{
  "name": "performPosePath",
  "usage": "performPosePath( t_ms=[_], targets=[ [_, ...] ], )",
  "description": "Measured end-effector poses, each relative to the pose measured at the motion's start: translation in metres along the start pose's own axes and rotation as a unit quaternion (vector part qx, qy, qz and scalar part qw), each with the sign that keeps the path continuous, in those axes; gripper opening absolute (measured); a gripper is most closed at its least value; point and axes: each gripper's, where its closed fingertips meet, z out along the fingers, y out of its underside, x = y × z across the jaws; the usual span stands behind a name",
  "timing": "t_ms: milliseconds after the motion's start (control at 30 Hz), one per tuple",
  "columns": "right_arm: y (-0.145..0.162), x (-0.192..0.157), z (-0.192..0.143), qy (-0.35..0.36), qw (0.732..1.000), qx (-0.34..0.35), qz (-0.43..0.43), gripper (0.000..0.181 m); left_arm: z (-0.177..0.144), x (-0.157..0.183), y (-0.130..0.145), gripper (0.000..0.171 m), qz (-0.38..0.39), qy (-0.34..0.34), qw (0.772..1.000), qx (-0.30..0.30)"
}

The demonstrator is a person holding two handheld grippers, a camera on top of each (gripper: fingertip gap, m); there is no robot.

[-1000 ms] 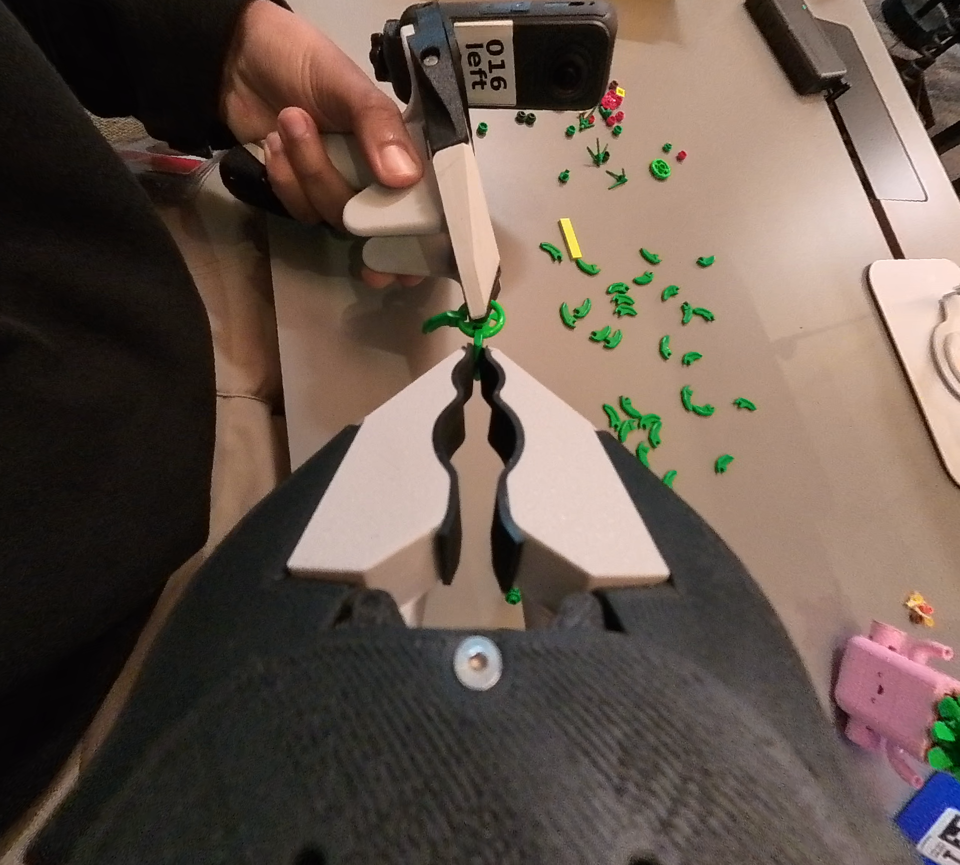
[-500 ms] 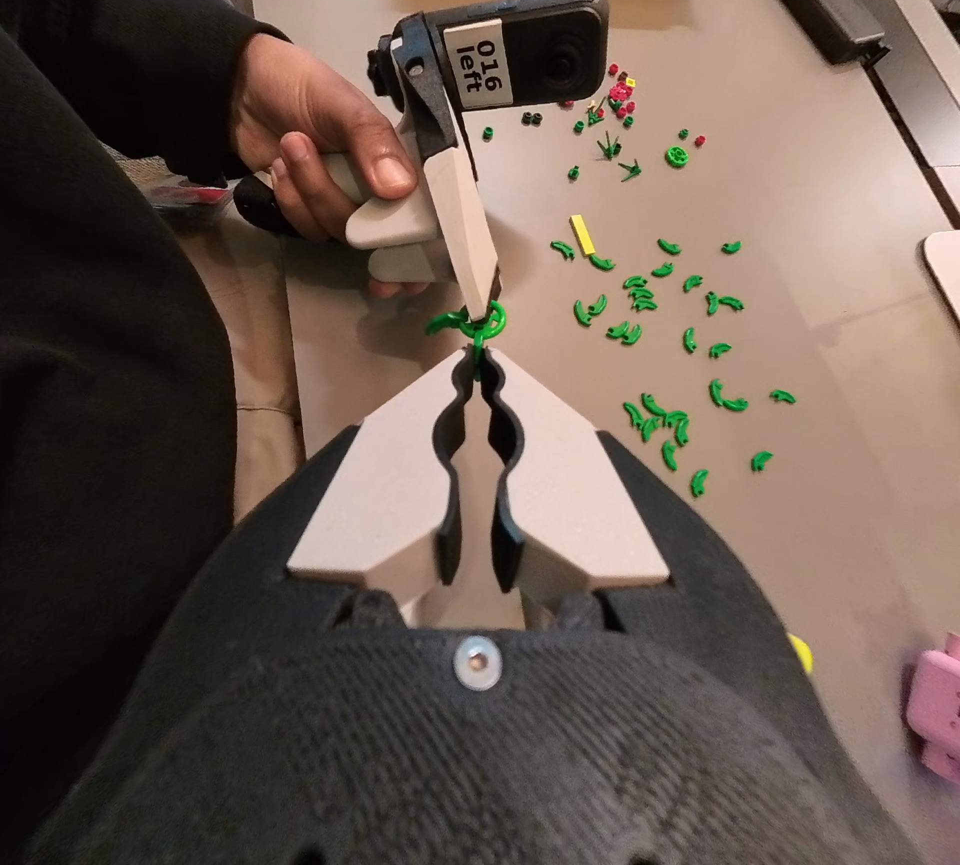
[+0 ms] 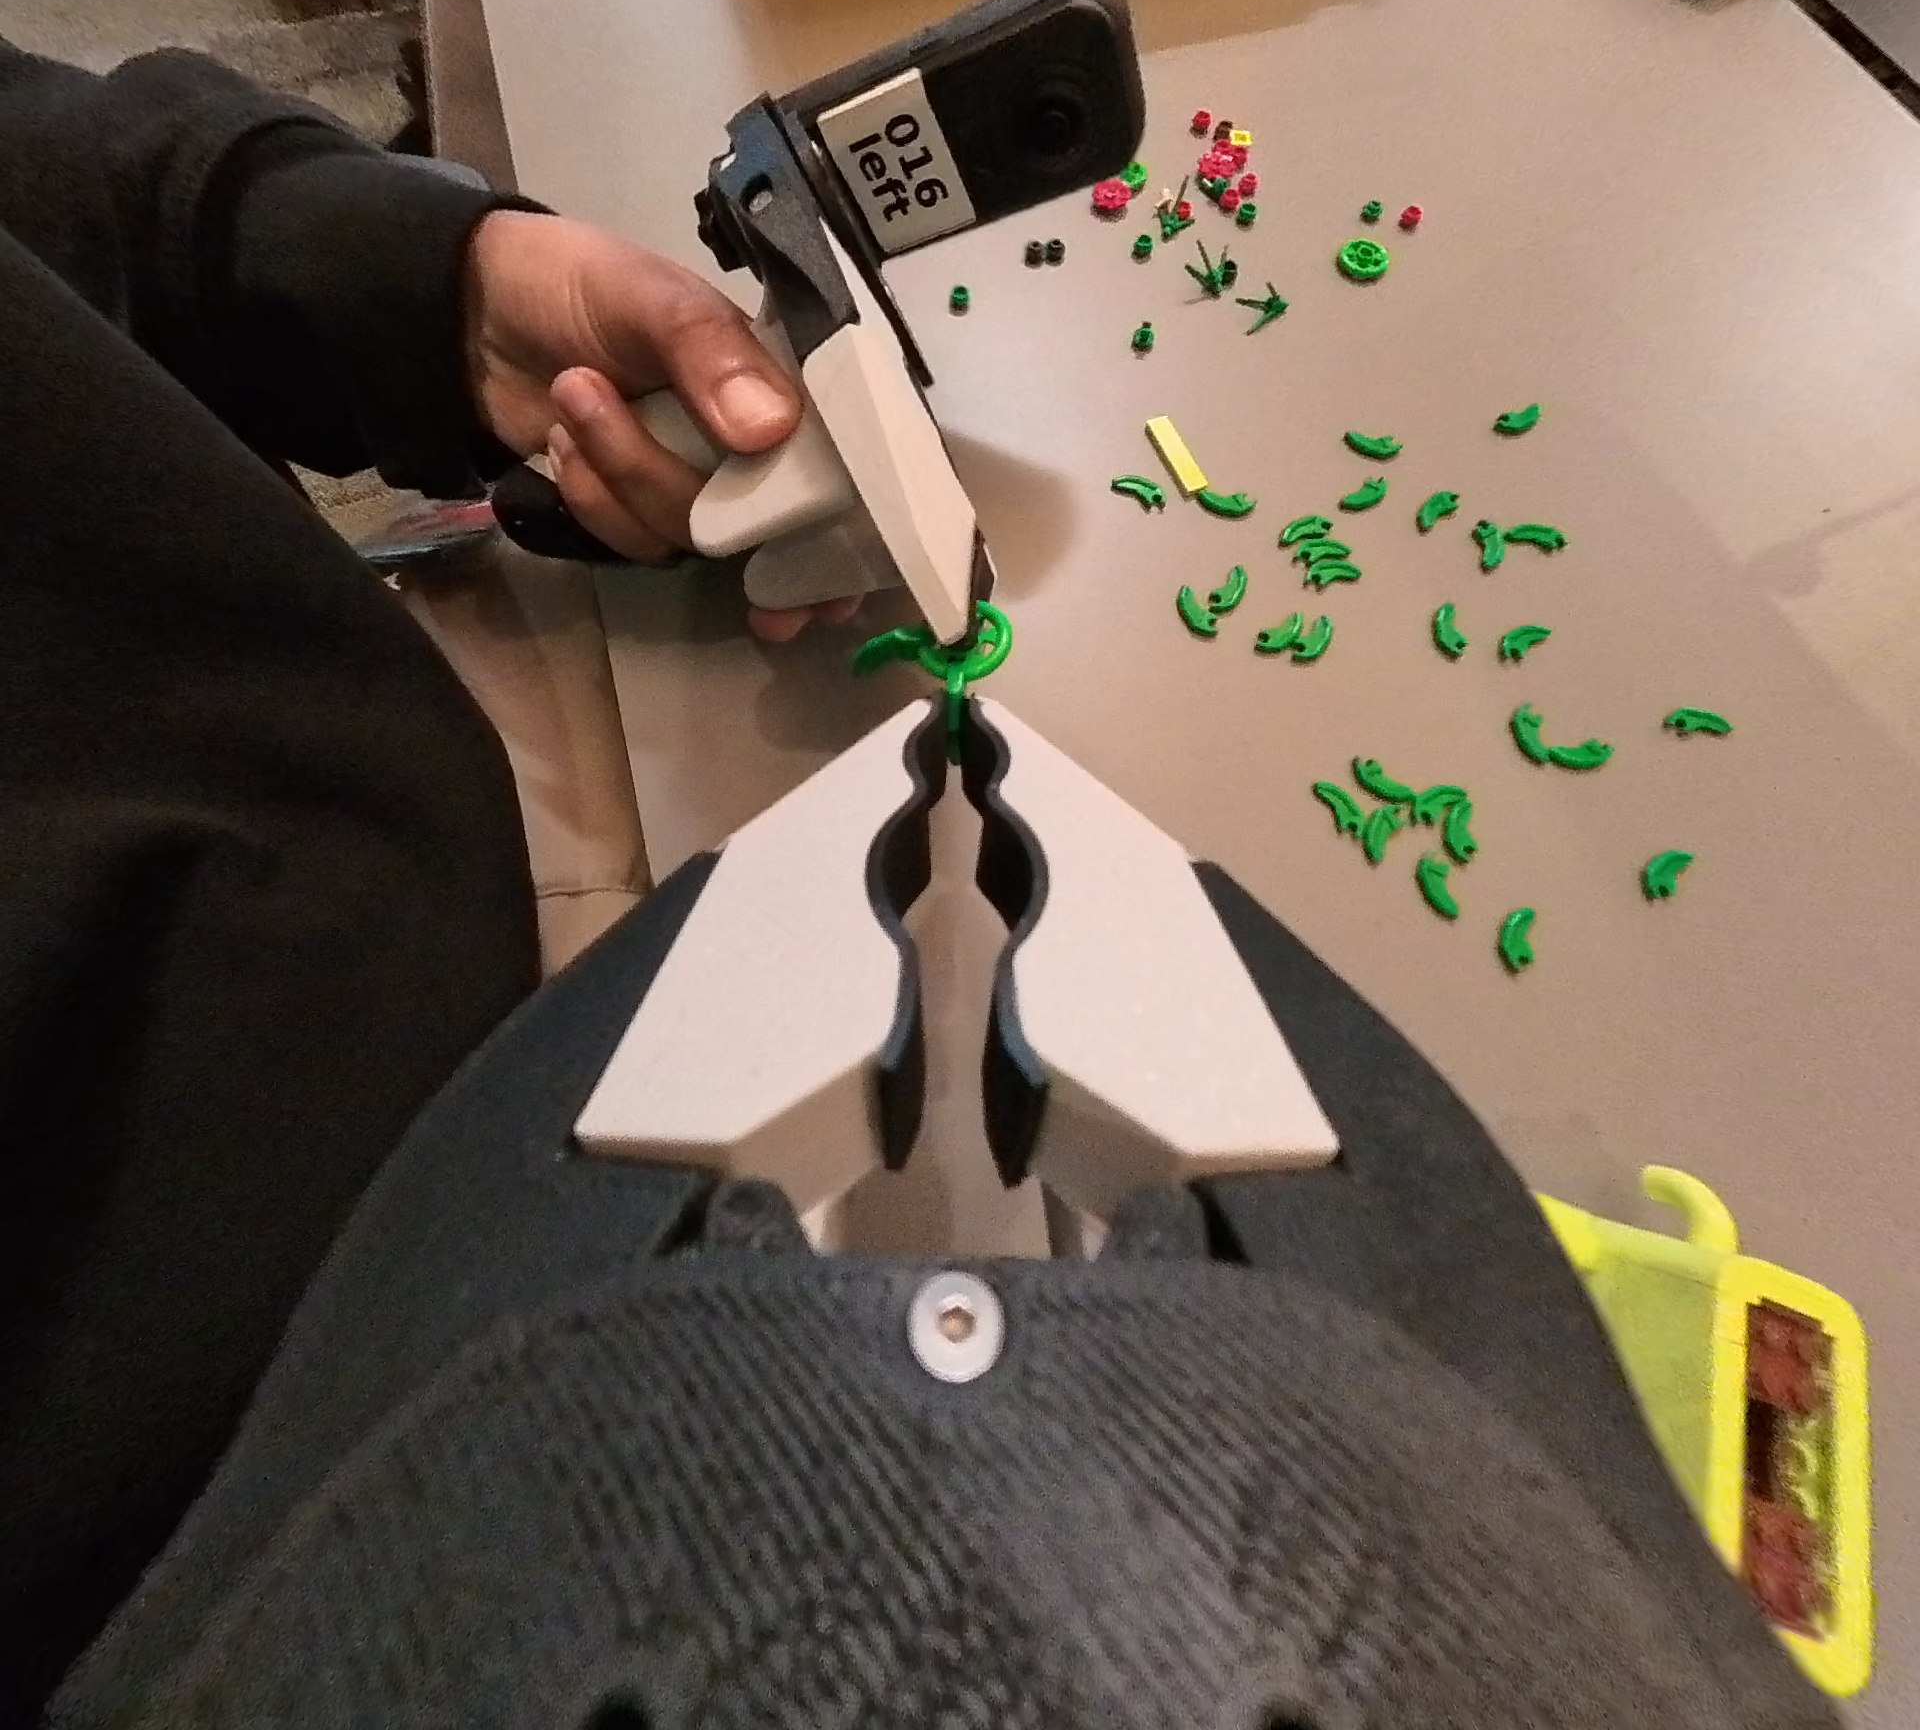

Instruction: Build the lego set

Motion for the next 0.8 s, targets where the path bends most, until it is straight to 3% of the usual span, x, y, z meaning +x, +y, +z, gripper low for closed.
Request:
performPosePath(
  t_ms=[567, 800],
  targets=[
    [0.0015, 0.0041, 0.003, 0.077, 0.997, 0.028, -0.012, 0.0, -0.0003, -0.0038, -0.0011, 0.008, 0.002, -0.015, 1.0, 0.004],
    [0.0026, 0.0011, 0.0017, 0.086, 0.994, 0.021, -0.062, 0.0, 0.0006, -0.0021, 0.0025, 0.007, 0.003, -0.009, 1.0, -0.009]
  ],
)
